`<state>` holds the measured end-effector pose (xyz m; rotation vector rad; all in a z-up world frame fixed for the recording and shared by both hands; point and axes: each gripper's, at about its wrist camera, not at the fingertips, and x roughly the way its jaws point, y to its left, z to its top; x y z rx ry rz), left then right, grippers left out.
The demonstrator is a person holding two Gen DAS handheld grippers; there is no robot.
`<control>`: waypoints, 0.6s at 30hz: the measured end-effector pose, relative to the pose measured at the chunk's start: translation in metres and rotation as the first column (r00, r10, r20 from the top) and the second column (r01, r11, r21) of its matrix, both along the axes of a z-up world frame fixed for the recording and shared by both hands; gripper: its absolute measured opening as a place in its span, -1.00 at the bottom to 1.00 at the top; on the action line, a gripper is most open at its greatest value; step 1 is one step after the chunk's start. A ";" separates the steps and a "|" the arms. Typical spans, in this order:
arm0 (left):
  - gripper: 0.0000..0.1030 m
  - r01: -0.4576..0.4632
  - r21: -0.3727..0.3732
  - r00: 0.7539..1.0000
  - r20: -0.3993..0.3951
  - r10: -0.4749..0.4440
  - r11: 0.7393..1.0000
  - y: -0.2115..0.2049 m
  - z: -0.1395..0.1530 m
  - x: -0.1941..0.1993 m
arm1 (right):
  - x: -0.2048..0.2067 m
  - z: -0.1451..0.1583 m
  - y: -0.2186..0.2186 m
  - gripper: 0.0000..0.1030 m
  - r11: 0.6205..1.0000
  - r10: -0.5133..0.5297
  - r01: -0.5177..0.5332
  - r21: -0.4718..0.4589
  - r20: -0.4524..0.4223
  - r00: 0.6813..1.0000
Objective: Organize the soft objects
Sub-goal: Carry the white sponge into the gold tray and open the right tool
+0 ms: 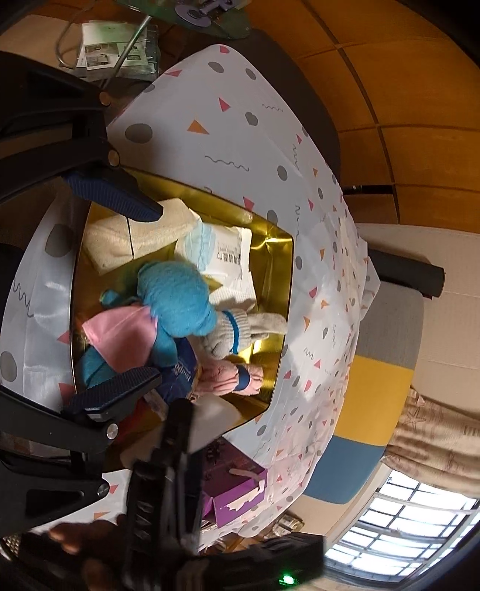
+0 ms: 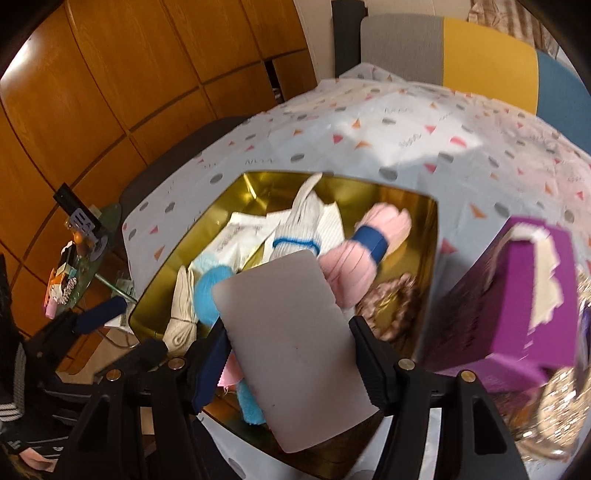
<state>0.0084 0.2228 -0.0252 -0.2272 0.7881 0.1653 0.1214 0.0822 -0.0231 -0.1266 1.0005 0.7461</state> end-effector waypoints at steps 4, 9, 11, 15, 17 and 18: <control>0.58 -0.014 0.000 1.000 -0.001 0.014 1.000 0.005 -0.001 -0.001 | -0.003 -0.015 0.009 0.32 0.999 -0.007 0.007 -0.040 -0.004 1.000; 0.59 -0.027 0.002 1.000 -0.009 0.027 1.000 0.009 -0.005 0.000 | -0.005 -0.027 0.012 0.36 0.997 -0.011 0.011 -0.074 -0.010 1.000; 0.60 -0.030 0.001 1.000 -0.011 0.030 1.000 0.009 -0.006 0.000 | -0.005 -0.029 0.012 0.38 0.997 -0.011 0.010 -0.077 -0.002 1.000; 0.62 -0.034 0.005 0.999 -0.008 0.034 0.999 0.010 -0.006 0.000 | -0.005 -0.031 0.010 0.39 0.997 -0.020 0.019 -0.070 -0.019 1.000; 0.63 -0.036 0.006 0.999 -0.009 0.036 0.999 0.010 -0.006 0.000 | -0.007 -0.028 0.007 0.41 0.998 -0.031 0.030 -0.057 -0.012 0.999; 0.63 -0.035 0.006 0.999 -0.009 0.035 0.999 0.010 -0.006 0.000 | -0.007 -0.028 0.006 0.42 0.998 -0.036 0.035 -0.052 -0.010 0.999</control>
